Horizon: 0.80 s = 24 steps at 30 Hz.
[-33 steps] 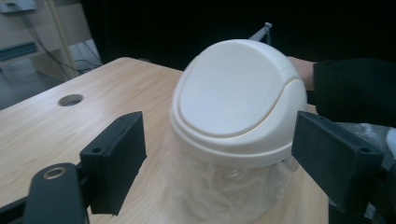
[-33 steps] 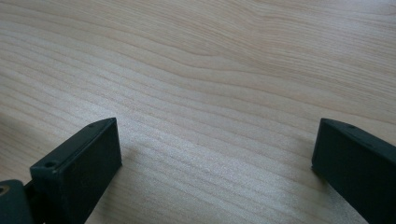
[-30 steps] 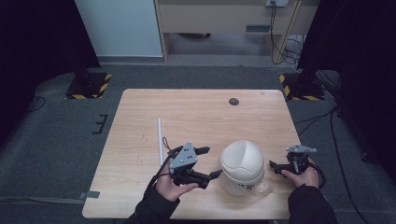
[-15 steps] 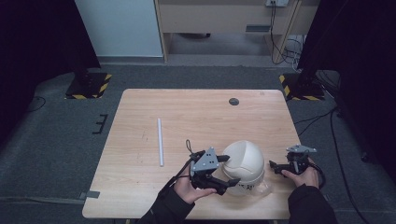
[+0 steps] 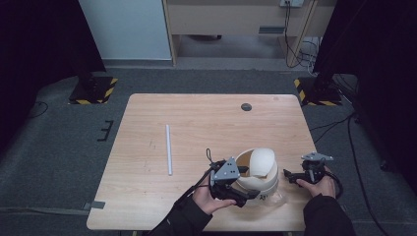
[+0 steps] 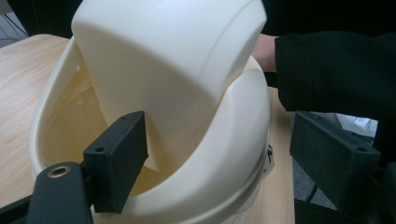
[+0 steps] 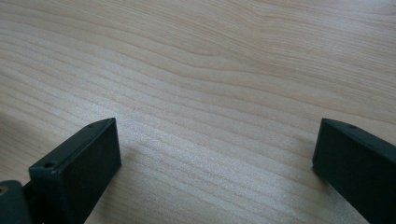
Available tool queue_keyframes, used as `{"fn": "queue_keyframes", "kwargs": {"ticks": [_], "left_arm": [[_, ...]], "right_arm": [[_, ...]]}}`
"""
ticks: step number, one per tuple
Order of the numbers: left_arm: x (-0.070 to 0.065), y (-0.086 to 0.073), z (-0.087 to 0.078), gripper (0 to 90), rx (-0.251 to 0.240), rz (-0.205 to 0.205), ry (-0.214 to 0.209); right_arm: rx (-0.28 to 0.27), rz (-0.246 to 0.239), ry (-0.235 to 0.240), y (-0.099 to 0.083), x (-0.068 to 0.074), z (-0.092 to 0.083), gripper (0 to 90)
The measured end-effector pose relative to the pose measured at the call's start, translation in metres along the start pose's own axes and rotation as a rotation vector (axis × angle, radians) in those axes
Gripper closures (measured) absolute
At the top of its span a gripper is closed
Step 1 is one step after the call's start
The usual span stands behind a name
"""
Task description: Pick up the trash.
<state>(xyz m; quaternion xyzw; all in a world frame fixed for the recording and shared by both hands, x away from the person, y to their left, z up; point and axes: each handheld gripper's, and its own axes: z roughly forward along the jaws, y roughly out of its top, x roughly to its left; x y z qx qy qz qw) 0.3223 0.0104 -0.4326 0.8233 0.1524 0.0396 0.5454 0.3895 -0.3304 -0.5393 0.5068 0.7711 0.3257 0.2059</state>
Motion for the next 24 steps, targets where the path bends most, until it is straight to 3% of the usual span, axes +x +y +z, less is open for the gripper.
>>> {"fn": "queue_keyframes", "kwargs": {"ticks": [7,12,16,17,19,20,21,22,24], "left_arm": [[0.003,0.0,0.001,16.2,-0.007,-0.01,-0.01],[0.002,0.004,-0.021,16.2,-0.043,0.003,0.014],[0.012,0.003,-0.06,16.5,-0.065,0.021,0.112],[0.012,0.003,-0.06,16.6,-0.065,0.021,0.112],[0.02,-0.002,-0.077,16.8,-0.068,-0.003,0.158],[0.031,-0.009,-0.091,16.8,-0.064,-0.038,0.219],[0.037,-0.013,-0.098,17.0,-0.058,-0.055,0.251],[0.037,-0.013,-0.098,17.4,-0.058,-0.055,0.251],[0.051,-0.024,-0.11,17.9,-0.046,-0.095,0.321]], "right_arm": [[0.002,-0.004,0.003,0.0,0.0,0.0,1.0],[0.001,-0.007,0.004,0.0,0.0,0.0,1.0],[0.002,-0.008,0.006,0.0,0.0,0.0,1.0],[0.002,-0.008,0.005,0.0,0.0,0.0,1.0],[0.002,-0.008,0.005,0.0,0.0,0.0,1.0],[0.004,-0.008,0.005,0.0,0.0,0.0,1.1],[0.004,-0.006,0.004,0.0,0.001,-0.001,1.1],[0.004,-0.006,0.004,0.0,0.001,-0.001,1.1],[0.003,-0.003,0.002,0.0,0.001,-0.001,1.1]]}}
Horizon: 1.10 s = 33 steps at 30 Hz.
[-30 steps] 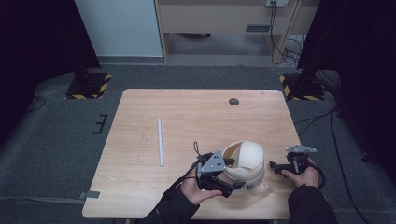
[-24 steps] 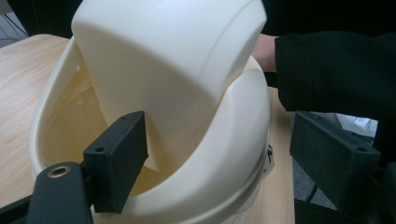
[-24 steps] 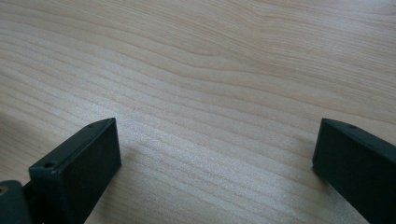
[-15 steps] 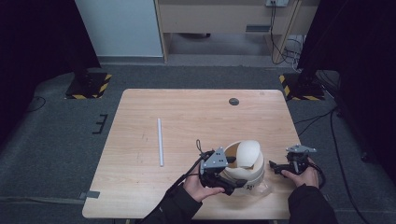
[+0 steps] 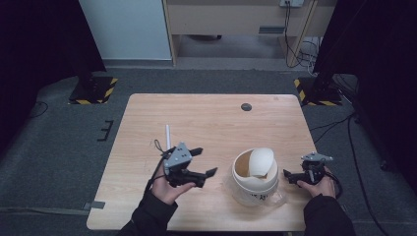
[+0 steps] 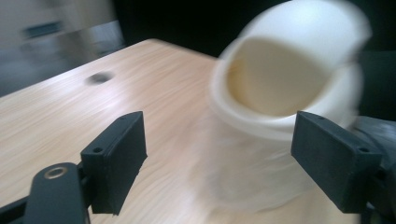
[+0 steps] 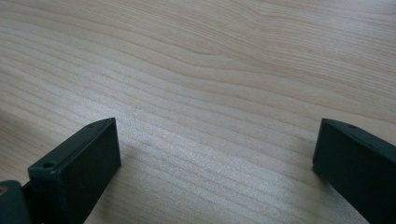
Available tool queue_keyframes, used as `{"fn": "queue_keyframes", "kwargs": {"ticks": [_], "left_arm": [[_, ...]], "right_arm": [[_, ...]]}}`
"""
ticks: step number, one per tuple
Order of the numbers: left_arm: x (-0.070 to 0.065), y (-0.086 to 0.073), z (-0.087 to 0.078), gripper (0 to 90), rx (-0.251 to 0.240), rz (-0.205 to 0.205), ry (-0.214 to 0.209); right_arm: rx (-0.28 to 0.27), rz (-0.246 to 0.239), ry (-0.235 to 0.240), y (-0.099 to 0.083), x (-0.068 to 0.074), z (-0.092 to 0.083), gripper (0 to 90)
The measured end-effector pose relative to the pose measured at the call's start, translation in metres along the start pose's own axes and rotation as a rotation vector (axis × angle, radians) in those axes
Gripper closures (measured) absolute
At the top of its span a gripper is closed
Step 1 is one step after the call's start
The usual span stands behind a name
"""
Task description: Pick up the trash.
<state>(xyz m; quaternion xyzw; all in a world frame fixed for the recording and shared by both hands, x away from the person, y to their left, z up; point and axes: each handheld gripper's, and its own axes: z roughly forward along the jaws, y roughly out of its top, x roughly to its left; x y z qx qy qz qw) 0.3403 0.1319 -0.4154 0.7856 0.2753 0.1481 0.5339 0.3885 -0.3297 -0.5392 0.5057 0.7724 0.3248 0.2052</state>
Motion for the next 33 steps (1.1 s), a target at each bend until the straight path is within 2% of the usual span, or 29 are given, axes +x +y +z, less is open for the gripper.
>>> {"fn": "queue_keyframes", "kwargs": {"ticks": [5,6,7,8,9,10,11,12,13,14,17,21,25,26,29,31,33], "left_arm": [[0.044,-0.03,-0.009,19.6,0.055,-0.099,0.179],[0.059,-0.044,-0.01,20.5,0.082,-0.141,0.238],[0.059,-0.044,-0.01,21.4,0.082,-0.141,0.238],[0.065,-0.051,-0.009,21.4,0.095,-0.166,0.261],[0.076,-0.064,-0.008,22.2,0.131,-0.199,0.304],[0.076,-0.064,-0.008,22.5,0.131,-0.199,0.304],[0.08,-0.07,-0.006,22.5,0.152,-0.209,0.322],[0.086,-0.079,-0.003,24.8,0.2,-0.232,0.342],[0.086,-0.079,-0.003,25.7,0.2,-0.232,0.342],[0.088,-0.083,-0.001,25.7,0.226,-0.23,0.351],[0.096,-0.093,0.004,28.5,0.259,-0.264,0.373],[0.098,-0.098,0.007,32.4,0.291,-0.267,0.37],[0.1,-0.103,0.007,44.7,0.325,-0.279,0.365],[0.101,-0.104,0.006,47.2,0.346,-0.28,0.362],[0.101,-0.105,0.004,51.3,0.36,-0.281,0.358],[0.101,-0.106,0.003,57.8,0.37,-0.279,0.354],[0.101,-0.106,0.003,59.4,0.387,-0.277,0.347]], "right_arm": [[-0.001,-0.002,0.0,0.0,0.0,0.0,1.2],[-0.001,0.0,-0.001,0.0,0.0,0.0,1.3],[-0.001,0.0,-0.001,0.0,0.0,0.0,1.3],[-0.001,0.0,-0.002,0.0,0.0,0.0,1.3],[-0.001,0.0,-0.002,0.0,0.0,0.0,1.3],[-0.001,0.0,-0.002,0.0,0.0,0.0,1.3],[-0.001,0.0,-0.002,0.0,0.0,0.0,1.4],[-0.002,-0.002,-0.002,0.0,0.0,0.0,1.4],[-0.002,0.0,-0.002,0.0,0.0,0.0,1.4],[-0.002,0.0,-0.002,0.0,0.0,0.0,1.4],[-0.004,-0.001,-0.003,0.0,0.0,0.0,1.6],[-0.003,-0.001,-0.002,0.0,0.0,0.0,1.5],[-0.003,0.0,-0.002,0.0,0.0,0.0,1.6],[-0.003,-0.001,-0.002,0.0,0.0,0.0,1.6],[-0.003,-0.001,-0.002,0.0,0.0,0.0,1.6],[-0.003,-0.001,-0.002,0.0,0.0,0.0,1.6],[-0.004,-0.001,-0.003,0.0,0.0,0.0,1.6]]}}
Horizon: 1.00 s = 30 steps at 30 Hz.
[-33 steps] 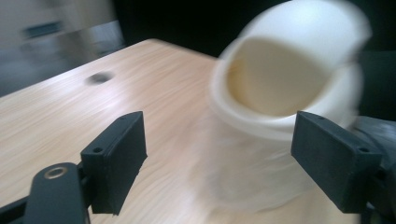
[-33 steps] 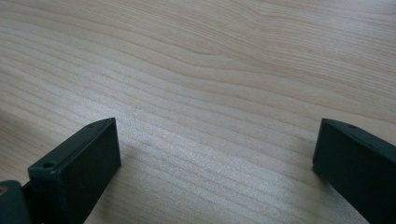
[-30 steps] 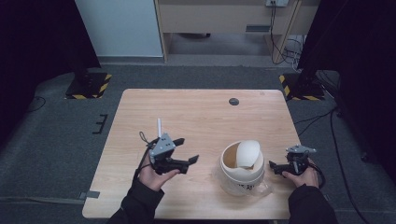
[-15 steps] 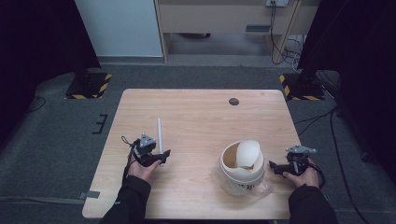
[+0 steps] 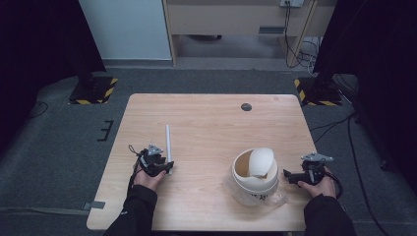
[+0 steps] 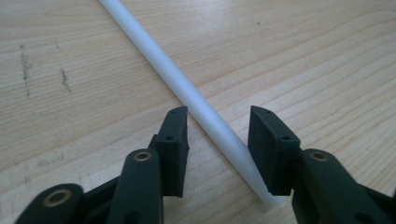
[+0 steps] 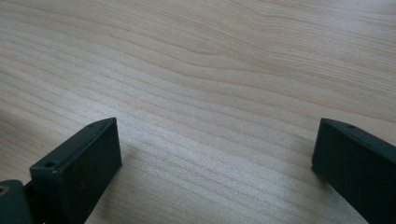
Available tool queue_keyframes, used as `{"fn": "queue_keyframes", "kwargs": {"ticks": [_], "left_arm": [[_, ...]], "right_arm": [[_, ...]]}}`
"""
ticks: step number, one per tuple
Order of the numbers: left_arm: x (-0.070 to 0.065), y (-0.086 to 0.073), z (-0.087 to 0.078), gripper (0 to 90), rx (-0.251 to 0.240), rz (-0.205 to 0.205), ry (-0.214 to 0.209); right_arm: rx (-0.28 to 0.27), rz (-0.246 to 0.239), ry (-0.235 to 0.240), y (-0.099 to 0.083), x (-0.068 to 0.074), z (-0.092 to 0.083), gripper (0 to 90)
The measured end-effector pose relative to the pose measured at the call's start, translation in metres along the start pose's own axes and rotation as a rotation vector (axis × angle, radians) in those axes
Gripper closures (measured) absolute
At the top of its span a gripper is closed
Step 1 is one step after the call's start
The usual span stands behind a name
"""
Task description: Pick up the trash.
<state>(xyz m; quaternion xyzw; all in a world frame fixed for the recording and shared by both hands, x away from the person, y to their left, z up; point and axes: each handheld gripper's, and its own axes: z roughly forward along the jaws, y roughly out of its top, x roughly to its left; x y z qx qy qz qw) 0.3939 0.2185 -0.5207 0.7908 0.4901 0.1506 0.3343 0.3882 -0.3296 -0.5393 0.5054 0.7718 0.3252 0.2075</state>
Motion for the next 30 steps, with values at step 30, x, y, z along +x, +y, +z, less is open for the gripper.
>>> {"fn": "queue_keyframes", "kwargs": {"ticks": [30], "left_arm": [[0.0,0.001,-0.02,62.0,-0.01,0.08,-0.057]], "right_arm": [[0.001,-0.008,0.009,-0.001,0.001,-0.001,1.7]]}}
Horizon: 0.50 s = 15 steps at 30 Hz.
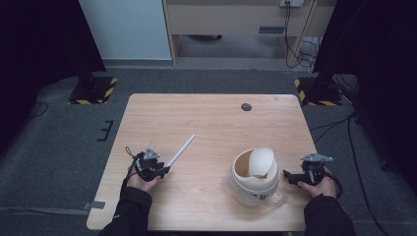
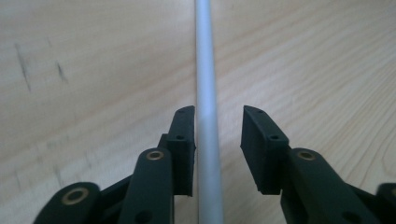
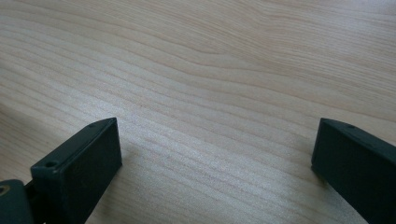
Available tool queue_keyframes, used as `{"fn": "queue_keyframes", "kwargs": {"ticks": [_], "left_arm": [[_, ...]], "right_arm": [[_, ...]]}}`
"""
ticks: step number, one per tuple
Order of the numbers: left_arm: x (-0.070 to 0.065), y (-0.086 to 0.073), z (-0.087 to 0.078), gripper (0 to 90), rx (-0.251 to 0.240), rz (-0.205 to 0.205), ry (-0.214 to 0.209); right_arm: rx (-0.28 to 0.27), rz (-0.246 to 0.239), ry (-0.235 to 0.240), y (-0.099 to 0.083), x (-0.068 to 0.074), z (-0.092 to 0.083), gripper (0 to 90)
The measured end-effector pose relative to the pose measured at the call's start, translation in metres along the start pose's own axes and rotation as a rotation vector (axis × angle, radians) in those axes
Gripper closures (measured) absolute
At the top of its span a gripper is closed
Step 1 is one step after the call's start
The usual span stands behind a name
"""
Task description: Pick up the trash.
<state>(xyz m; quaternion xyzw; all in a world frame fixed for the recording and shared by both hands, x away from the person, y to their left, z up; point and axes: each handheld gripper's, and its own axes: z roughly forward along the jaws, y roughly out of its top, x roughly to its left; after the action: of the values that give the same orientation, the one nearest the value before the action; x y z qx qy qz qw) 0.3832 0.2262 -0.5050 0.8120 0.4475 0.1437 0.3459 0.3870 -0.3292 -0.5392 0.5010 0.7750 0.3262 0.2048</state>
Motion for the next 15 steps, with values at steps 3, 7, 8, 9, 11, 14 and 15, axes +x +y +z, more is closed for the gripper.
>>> {"fn": "queue_keyframes", "kwargs": {"ticks": [3,7,8,9,11,14,15], "left_arm": [[-0.001,0.012,0.006,59.4,-0.011,0.017,0.002],[-0.002,0.032,0.019,56.7,-0.008,0.039,0.007],[-0.002,0.037,0.023,55.7,-0.007,0.048,0.009],[-0.003,0.044,0.027,54.7,-0.012,0.049,0.009],[-0.003,0.053,0.033,53.5,-0.017,0.053,0.016],[-0.003,0.065,0.044,50.6,-0.034,0.053,0.025],[-0.003,0.068,0.049,50.3,-0.034,0.051,0.026]], "right_arm": [[0.0,0.0,0.0,0.0,0.0,0.0,1.7],[0.0,0.001,0.001,0.0,0.0,0.0,1.7],[0.0,0.001,0.001,0.0,0.0,0.0,1.7],[0.0,0.001,0.001,0.0,0.0,0.0,1.7],[0.0,0.001,0.001,0.0,0.0,0.0,1.7],[0.0,0.001,0.001,0.0,0.0,0.0,1.7],[0.0,0.001,0.001,0.0,0.0,0.0,1.7]]}}
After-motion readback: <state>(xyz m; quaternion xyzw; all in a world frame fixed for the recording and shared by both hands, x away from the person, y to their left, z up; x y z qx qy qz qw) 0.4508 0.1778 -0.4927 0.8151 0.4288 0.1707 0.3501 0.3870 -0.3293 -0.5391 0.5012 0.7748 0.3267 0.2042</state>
